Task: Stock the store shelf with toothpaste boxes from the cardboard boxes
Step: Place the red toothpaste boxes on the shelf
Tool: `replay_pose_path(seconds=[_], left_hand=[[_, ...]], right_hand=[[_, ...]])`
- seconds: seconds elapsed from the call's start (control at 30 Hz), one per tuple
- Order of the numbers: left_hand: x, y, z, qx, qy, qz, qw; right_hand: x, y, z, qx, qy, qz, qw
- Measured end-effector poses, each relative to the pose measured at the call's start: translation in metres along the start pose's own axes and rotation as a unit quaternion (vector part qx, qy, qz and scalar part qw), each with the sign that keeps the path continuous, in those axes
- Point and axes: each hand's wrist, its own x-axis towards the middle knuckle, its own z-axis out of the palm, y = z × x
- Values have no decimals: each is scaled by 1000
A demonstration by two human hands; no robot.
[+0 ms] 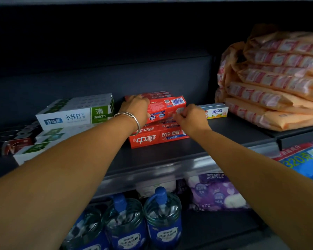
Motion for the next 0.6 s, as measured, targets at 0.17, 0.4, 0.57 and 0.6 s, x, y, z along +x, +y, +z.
replay_pose_path(seconds=[0.17, 0.4, 0.57, 0.6], left_hand=[[-10, 1, -4, 23, 12, 26, 999], [-25, 3, -4, 77, 41, 90, 992], [-32, 2, -2, 107, 79, 111, 985], [-32, 1, -1, 113, 84, 114, 983]], right_hand=[[2, -10, -17, 94, -54, 52, 993], [-2, -25, -37, -132, -192, -112, 966], [-1, -36, -45, -205, -281, -119, 930], [-1, -37, -46, -223, -288, -124, 923]])
